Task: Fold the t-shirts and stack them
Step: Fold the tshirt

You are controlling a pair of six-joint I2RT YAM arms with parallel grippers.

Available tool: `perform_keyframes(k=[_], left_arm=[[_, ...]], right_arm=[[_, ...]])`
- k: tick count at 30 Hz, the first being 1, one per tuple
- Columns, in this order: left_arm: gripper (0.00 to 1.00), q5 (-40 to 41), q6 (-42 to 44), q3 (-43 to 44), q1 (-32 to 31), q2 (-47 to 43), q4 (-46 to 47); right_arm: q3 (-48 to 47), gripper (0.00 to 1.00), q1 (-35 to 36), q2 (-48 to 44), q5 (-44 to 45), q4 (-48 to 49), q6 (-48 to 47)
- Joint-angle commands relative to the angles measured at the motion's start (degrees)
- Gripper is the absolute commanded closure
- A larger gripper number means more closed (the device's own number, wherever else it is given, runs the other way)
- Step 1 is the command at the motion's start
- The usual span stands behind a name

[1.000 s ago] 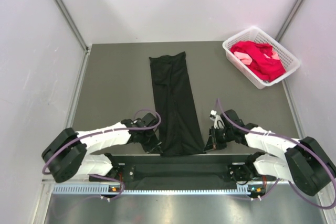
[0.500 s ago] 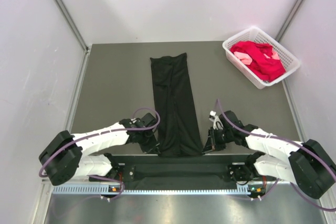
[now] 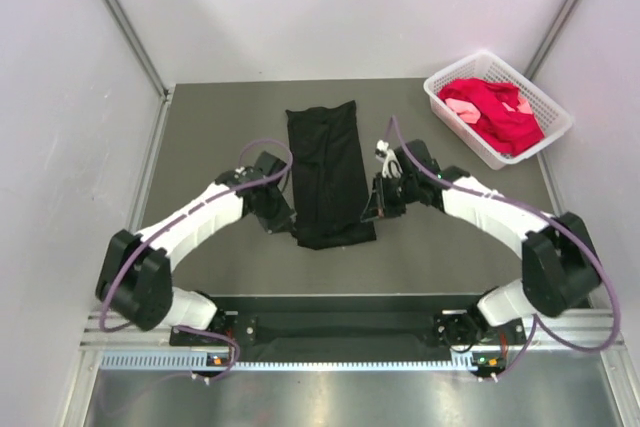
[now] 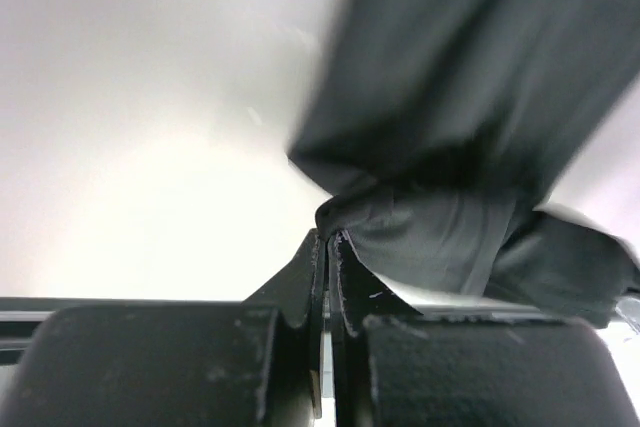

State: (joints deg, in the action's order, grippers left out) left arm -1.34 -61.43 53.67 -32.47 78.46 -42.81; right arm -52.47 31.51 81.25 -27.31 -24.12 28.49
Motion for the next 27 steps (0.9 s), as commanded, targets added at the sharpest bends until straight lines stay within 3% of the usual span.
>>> perform_keyframes(k=[1, 6, 12, 27], left_arm=[[1.0, -2.4, 10.4, 7.6, 6.9, 6.0, -2.1], [1.0, -5.3, 17.4, 22.0, 11.7, 19.3, -5.6], [1.0, -7.9, 19.9, 31.9, 14.5, 29.3, -6.2], [1.0, -12.0, 20.6, 42.3, 19.5, 38.0, -5.3]], right_arm=[[-9.1, 1.0, -2.3, 7.5, 0.4, -3.9, -4.5], [-19.1, 1.0, -5.7, 16.5, -0.9, -6.9, -7.0], [-29.3, 1.0, -8.5, 26.1, -3.5, -9.2, -8.7], [-46.6, 1.0, -10.9, 38.7, -6.3, -13.2, -9.2]])
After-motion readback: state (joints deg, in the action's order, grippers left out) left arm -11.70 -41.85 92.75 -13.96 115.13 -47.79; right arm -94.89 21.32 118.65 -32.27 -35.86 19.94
